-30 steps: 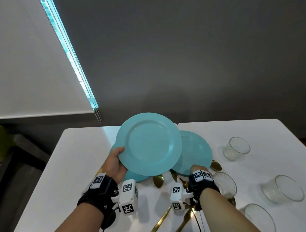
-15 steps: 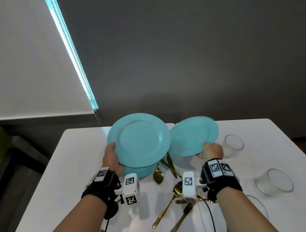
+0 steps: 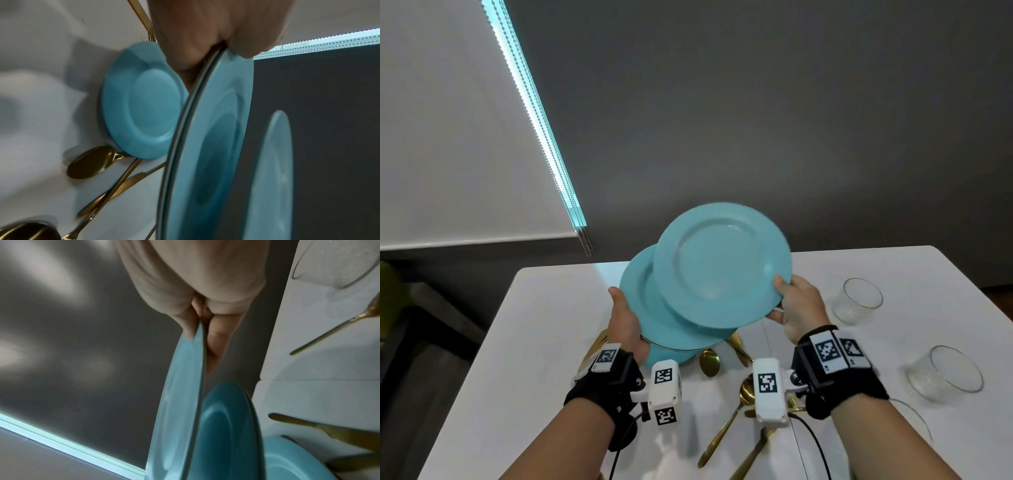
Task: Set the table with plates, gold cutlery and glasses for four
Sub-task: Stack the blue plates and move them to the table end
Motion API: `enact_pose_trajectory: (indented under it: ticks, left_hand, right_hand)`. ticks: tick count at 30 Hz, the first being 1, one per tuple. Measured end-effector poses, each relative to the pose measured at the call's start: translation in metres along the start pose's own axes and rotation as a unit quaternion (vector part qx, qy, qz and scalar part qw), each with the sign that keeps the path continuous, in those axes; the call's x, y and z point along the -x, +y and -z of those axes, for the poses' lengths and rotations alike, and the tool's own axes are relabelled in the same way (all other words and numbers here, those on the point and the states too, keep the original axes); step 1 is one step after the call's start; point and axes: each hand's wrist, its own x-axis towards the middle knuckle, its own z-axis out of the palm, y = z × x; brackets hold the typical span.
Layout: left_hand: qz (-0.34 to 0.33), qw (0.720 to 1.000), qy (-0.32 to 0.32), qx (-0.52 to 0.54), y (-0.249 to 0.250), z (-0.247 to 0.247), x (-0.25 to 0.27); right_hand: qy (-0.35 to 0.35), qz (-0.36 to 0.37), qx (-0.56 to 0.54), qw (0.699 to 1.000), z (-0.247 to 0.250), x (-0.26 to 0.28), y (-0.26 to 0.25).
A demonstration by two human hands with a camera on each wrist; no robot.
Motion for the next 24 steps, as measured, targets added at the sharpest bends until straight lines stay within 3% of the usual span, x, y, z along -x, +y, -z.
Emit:
enact_pose_trajectory:
  ticks: [6, 15, 20, 24]
  left_hand:
    - [0.001, 1.000, -0.022, -0.004, -0.003, 0.005, -0.005]
    - [-0.015, 0.999, -0.039, 0.023, -0.008, 0.014, -0.016]
    - [-0.045, 0.997, -0.022, 0.063, -0.002, 0.022, -0.028]
    - [-0.065, 0.995, 0.017, 0.079, 0.006, 0.029, -0.033]
  right_hand:
    - [-0.012, -0.032, 0.078, 0.996, -0.008, -0.004, 0.024]
    - [-0.027, 0.051, 0.249, 0.967, -0.021, -0.014, 0.039]
    - [-0.017, -0.030, 0.198, 0.980, -0.031, -0.029, 0.049]
    - [-0.010, -0.068, 0.324, 0.944, -0.045, -0.049, 0.073]
